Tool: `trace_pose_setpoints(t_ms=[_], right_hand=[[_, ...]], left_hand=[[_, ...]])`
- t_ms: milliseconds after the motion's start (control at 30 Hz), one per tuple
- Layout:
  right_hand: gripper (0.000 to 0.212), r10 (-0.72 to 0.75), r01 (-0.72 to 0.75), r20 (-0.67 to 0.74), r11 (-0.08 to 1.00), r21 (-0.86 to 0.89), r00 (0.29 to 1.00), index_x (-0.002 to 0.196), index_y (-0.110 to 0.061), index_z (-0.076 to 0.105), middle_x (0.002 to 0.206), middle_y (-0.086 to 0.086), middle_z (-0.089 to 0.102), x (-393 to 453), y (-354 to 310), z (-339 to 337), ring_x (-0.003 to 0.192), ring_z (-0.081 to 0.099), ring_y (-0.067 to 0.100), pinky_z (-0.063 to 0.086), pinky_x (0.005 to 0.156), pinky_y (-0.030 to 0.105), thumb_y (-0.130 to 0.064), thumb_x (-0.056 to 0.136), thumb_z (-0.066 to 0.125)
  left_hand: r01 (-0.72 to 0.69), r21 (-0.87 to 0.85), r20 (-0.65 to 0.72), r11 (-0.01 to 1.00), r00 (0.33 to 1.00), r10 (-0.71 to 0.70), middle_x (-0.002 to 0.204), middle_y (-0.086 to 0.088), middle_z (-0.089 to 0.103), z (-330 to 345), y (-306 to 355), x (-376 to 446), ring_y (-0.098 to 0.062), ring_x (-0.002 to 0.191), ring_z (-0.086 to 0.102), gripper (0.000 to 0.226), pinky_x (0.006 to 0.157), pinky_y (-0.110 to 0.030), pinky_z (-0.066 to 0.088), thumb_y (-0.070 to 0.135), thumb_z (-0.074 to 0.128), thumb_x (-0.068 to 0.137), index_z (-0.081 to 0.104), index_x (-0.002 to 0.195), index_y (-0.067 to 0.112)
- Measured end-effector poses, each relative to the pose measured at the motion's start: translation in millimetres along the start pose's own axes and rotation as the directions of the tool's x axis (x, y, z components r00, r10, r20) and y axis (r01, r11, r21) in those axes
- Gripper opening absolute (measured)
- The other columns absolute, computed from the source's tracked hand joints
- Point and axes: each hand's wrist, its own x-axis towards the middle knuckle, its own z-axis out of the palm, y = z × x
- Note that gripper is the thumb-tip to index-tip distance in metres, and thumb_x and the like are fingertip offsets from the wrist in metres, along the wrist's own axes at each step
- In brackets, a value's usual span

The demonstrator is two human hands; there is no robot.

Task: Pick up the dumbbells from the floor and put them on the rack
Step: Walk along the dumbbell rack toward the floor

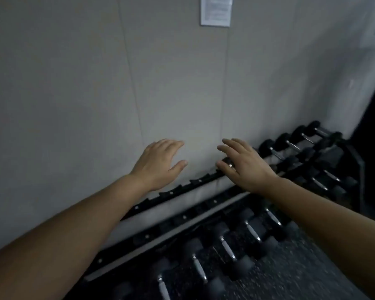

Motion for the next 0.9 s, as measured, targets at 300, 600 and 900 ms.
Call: trace_pose_setpoints(t_ms=[300,600,900], right_hand=[[0.061,0.215,-0.215,-0.014,0.975,-0.051,0.977,0.142,-0.017,0.048,0.153,0.01,0.042,-101,182,0,0.144,0.028,0.029,0.023,0.118,0.044,-0.055,0.095,0.04],[0.061,0.425,-0.423,0.039,0.904,-0.066,0.904,0.146,-0.02,0.042,0.158,0.006,0.034,-193,341,-7,0.147,0.02,0.028,0.024,0.118,0.047,-0.055,0.097,0.041],[0.063,0.604,-0.6,0.056,0.797,-0.074,0.795,0.147,-0.02,0.041,0.158,0.006,0.033,-233,462,6,0.147,0.02,0.027,0.024,0.117,0.046,-0.057,0.096,0.039]], left_hand=[[-0.152,-0.133,0.061,0.979,0.985,0.161,0.141,-0.011,0.054,129,141,104,-0.028,0.13,0.046,0.059,0.109,-0.041,0.032,0.046,0.049,0.093,0.047,0.14,0.011],[-0.235,-0.268,0.138,0.934,0.95,0.279,0.142,-0.012,0.054,245,279,199,-0.028,0.133,0.044,0.062,0.11,-0.047,0.032,0.048,0.048,0.089,0.048,0.14,0.012],[-0.355,-0.381,0.19,0.854,0.873,0.448,0.144,-0.01,0.051,355,373,296,-0.026,0.136,0.041,0.059,0.111,-0.052,0.031,0.046,0.05,0.094,0.044,0.142,0.014]])
